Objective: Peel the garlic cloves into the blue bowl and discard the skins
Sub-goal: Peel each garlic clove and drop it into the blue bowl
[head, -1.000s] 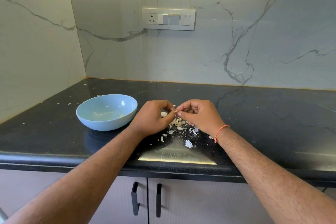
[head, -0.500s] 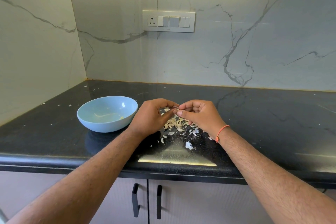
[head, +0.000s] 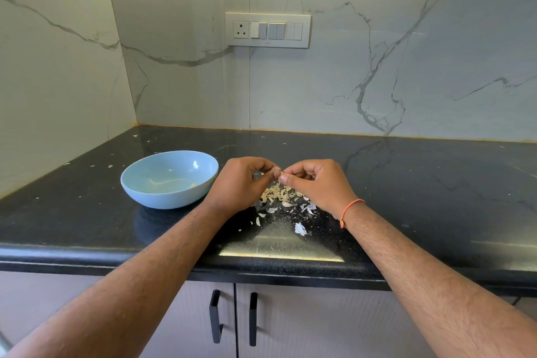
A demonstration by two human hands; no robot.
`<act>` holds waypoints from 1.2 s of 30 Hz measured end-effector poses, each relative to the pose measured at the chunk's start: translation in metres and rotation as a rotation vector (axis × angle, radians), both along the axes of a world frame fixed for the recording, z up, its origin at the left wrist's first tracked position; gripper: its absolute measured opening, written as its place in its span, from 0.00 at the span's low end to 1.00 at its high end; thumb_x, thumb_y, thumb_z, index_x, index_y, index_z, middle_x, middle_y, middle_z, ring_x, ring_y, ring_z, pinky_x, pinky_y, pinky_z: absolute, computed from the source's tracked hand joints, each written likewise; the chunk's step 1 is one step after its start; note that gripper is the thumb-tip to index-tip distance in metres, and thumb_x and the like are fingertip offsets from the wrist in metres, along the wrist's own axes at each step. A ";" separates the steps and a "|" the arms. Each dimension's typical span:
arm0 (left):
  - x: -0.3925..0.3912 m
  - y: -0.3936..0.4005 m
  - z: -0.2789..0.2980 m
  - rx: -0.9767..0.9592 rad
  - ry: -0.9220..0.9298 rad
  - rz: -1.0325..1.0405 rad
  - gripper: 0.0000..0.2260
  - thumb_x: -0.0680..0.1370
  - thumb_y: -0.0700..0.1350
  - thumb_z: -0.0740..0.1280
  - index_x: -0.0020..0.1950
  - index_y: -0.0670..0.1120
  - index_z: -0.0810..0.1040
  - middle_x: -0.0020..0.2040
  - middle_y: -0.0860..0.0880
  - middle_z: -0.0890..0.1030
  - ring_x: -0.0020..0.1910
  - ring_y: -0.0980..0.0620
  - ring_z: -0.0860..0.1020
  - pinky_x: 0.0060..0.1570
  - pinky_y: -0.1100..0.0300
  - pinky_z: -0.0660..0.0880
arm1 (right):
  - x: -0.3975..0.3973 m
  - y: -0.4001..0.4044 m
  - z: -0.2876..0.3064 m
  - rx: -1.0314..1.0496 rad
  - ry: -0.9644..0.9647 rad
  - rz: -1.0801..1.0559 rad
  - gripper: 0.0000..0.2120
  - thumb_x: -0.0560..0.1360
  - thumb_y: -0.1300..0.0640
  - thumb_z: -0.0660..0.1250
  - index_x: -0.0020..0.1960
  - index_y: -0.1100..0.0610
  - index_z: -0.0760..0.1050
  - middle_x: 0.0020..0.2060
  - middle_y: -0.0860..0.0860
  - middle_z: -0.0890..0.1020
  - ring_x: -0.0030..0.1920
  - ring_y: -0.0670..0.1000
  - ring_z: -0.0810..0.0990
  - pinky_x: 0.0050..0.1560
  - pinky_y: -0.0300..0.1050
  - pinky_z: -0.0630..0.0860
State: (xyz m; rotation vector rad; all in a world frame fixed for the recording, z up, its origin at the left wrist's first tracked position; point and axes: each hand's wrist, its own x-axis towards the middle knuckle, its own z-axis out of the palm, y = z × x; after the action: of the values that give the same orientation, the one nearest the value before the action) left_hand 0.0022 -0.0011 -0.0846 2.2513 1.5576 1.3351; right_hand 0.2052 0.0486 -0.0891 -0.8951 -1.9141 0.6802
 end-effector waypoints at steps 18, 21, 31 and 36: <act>-0.005 0.004 0.002 -0.172 -0.133 -0.057 0.10 0.83 0.45 0.70 0.47 0.43 0.88 0.24 0.64 0.75 0.24 0.64 0.71 0.31 0.74 0.65 | 0.002 -0.001 0.000 0.094 -0.123 -0.015 0.06 0.77 0.51 0.76 0.42 0.48 0.88 0.33 0.45 0.86 0.32 0.51 0.82 0.38 0.48 0.81; -0.004 0.003 0.001 -0.162 -0.162 -0.076 0.09 0.83 0.45 0.71 0.47 0.44 0.88 0.28 0.64 0.80 0.26 0.67 0.75 0.33 0.75 0.67 | 0.002 -0.003 0.002 0.065 -0.075 -0.009 0.04 0.77 0.53 0.76 0.44 0.50 0.88 0.38 0.44 0.88 0.39 0.49 0.87 0.48 0.51 0.85; -0.003 0.003 -0.004 -0.031 -0.063 -0.020 0.03 0.79 0.45 0.75 0.48 0.47 0.88 0.31 0.68 0.80 0.25 0.68 0.73 0.30 0.75 0.65 | 0.001 -0.006 0.002 0.148 -0.118 -0.050 0.04 0.76 0.54 0.77 0.43 0.50 0.88 0.31 0.42 0.85 0.29 0.40 0.79 0.34 0.32 0.74; -0.003 0.003 -0.002 -0.006 -0.022 -0.010 0.04 0.80 0.47 0.74 0.49 0.48 0.88 0.36 0.62 0.83 0.29 0.71 0.75 0.32 0.76 0.65 | 0.002 -0.003 0.002 0.128 -0.137 -0.050 0.05 0.77 0.54 0.76 0.43 0.50 0.88 0.32 0.42 0.85 0.29 0.40 0.77 0.35 0.32 0.73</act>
State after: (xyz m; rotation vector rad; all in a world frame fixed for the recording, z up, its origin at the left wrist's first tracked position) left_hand -0.0007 0.0018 -0.0868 2.2304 1.5386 1.3463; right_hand 0.2075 0.0453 -0.0876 -0.9251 -2.0248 0.4716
